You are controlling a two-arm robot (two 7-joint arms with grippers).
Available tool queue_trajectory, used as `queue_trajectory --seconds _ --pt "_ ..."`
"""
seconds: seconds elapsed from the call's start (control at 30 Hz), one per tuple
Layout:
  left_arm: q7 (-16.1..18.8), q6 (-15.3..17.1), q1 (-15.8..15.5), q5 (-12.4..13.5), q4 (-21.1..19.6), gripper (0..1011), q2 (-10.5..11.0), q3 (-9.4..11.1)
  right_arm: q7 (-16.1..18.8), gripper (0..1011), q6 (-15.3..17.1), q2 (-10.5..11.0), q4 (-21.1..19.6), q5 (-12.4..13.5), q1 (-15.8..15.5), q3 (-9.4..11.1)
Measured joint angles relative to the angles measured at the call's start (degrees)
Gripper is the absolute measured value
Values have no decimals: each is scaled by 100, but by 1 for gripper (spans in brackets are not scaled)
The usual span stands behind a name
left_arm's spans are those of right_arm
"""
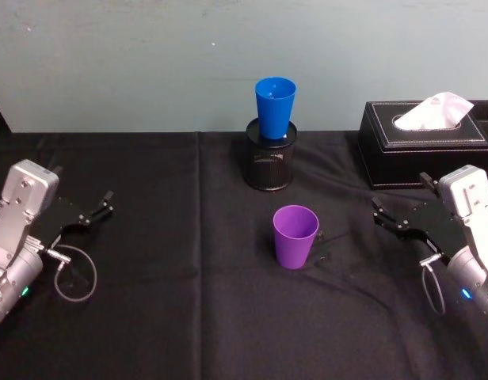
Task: Pick up one cup with a gripper and tap it against the other cup.
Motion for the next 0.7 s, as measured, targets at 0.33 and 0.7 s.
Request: queue_trajectory --seconds 0.33,0.7 --pt "0 0 0 0 0 1000 0 0 0 1000 0 0 0 0 0 0" --pt "0 0 0 0 0 1000 0 0 0 1000 0 0 0 0 0 0"
